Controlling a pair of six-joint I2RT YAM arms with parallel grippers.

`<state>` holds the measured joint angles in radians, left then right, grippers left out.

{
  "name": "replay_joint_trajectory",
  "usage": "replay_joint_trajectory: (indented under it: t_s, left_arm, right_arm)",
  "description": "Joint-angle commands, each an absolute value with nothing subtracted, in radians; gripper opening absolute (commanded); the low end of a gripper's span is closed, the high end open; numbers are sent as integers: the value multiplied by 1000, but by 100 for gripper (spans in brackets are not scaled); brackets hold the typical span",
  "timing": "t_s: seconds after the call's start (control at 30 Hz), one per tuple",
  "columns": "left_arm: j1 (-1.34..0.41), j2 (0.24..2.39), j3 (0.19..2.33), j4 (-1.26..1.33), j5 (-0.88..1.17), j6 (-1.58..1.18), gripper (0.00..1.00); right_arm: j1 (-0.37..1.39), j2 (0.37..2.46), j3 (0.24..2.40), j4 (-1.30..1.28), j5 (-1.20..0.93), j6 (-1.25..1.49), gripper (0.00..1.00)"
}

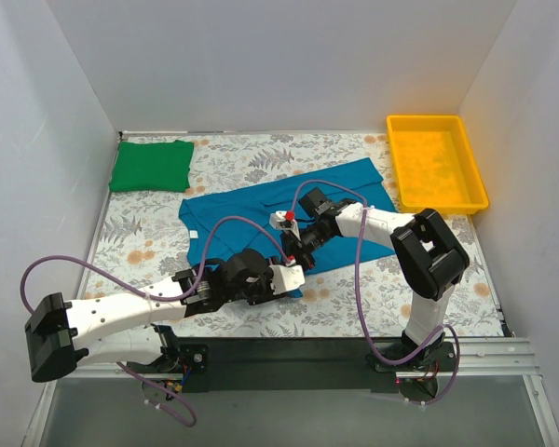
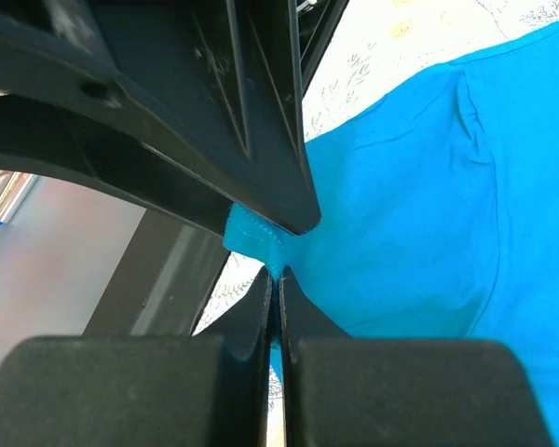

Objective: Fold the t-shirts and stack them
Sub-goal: Fold the tshirt

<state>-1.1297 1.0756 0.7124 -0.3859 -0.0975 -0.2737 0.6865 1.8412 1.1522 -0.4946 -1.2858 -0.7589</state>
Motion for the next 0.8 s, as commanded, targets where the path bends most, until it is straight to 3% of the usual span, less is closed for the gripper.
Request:
replay_joint_trajectory:
  t_s: [0.0, 0.2, 0.33, 0.4, 0.5, 0.53, 0.63, 0.77]
  left_arm:
    - [-1134, 1068, 700, -339, -107, -238, 37]
    - [-1135, 1071, 681, -316, -135, -224, 24]
    - [-1134, 1080, 669, -296, -137, -221, 0]
    - [-1134, 1081, 667, -293, -130, -225, 0]
    - [-1135, 1062, 658, -293, -123, -233, 0]
    - [-1135, 1052, 647, -293, -126, -236, 0]
    - [-1135, 1013, 632, -296, -124, -247, 0]
    - [-1135, 979, 617, -307, -109, -267, 0]
  right_arm:
    - [678, 1836, 1190, -508, -1328, -753, 1]
    - [677, 1836, 1190, -509, -1330, -755, 1]
    - [676, 1832, 1189, -511, -1330, -753, 1]
    - [675, 1824, 1189, -511, -1325, -753, 1]
    - [667, 1804, 1193, -511, -1270, -735, 21]
    - [658, 1795, 1203, -512, -1234, -726, 38]
    - [599, 1717, 1194, -522, -1068, -718, 51]
    - [490, 1544, 1142, -598, -786, -849, 54]
